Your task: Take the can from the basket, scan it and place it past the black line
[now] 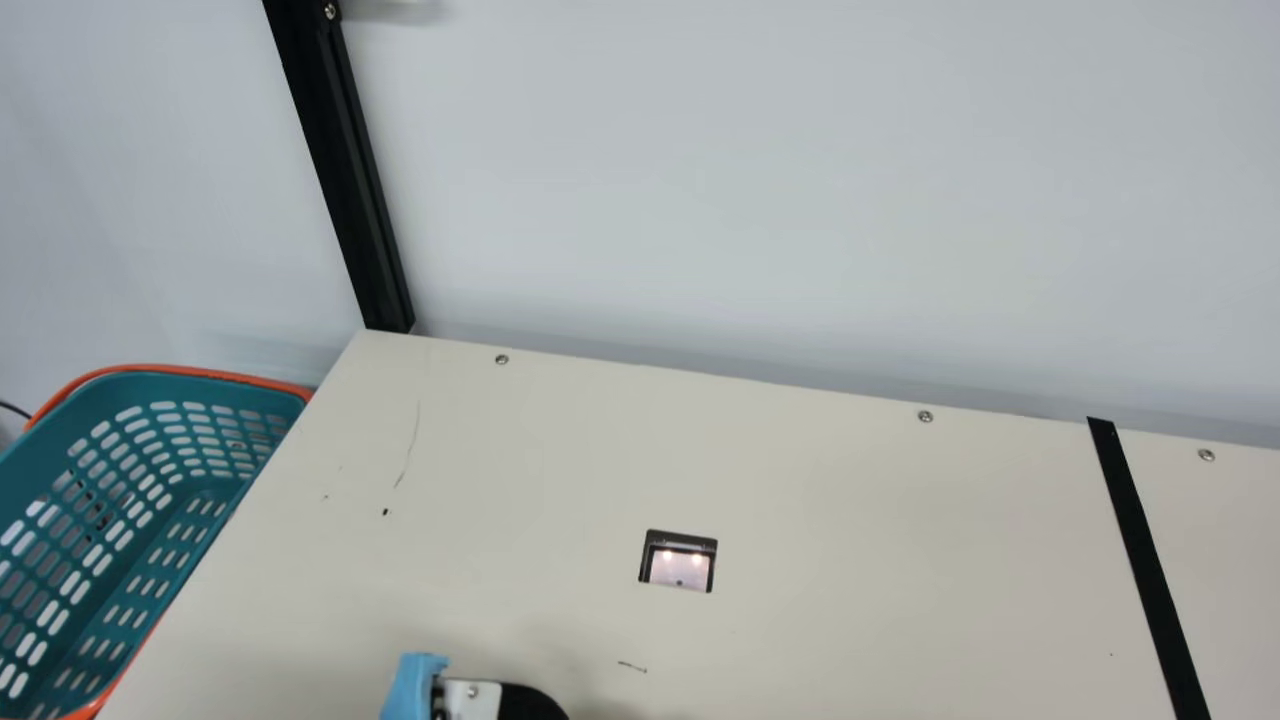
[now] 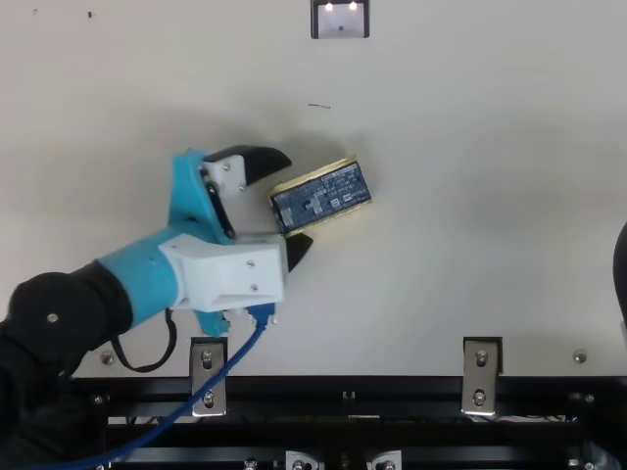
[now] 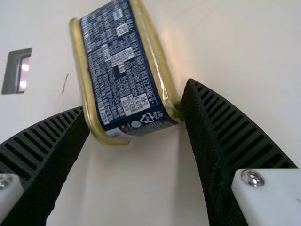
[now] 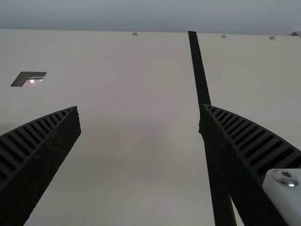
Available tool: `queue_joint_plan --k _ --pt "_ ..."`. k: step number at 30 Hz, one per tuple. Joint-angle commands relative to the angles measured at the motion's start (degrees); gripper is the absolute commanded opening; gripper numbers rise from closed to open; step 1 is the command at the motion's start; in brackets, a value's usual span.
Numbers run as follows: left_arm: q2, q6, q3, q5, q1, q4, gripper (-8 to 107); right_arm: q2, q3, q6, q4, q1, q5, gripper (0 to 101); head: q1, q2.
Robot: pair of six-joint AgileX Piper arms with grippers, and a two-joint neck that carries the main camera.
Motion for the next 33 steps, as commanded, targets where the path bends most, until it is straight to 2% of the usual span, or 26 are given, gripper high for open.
queue_joint_plan --k 1,21,33 --pt "-1.06 0.37 -0.08 -0.03 1.57 -0.27 90 0.00 0.00 0.00 0.00 0.00 0.00 101 -1.83 -0.25" --pt "-9.60 -0.58 1.88 -7.77 16.73 -0.27 90 0.00 0.00 0.00 0.00 0.00 0.00 101 -1.83 -0.25" --pt "-17.49 -10.47 -1.25 -16.20 28.92 -0.27 90 0.00 0.00 0.00 0.00 0.00 0.00 101 -1.83 -0.25"
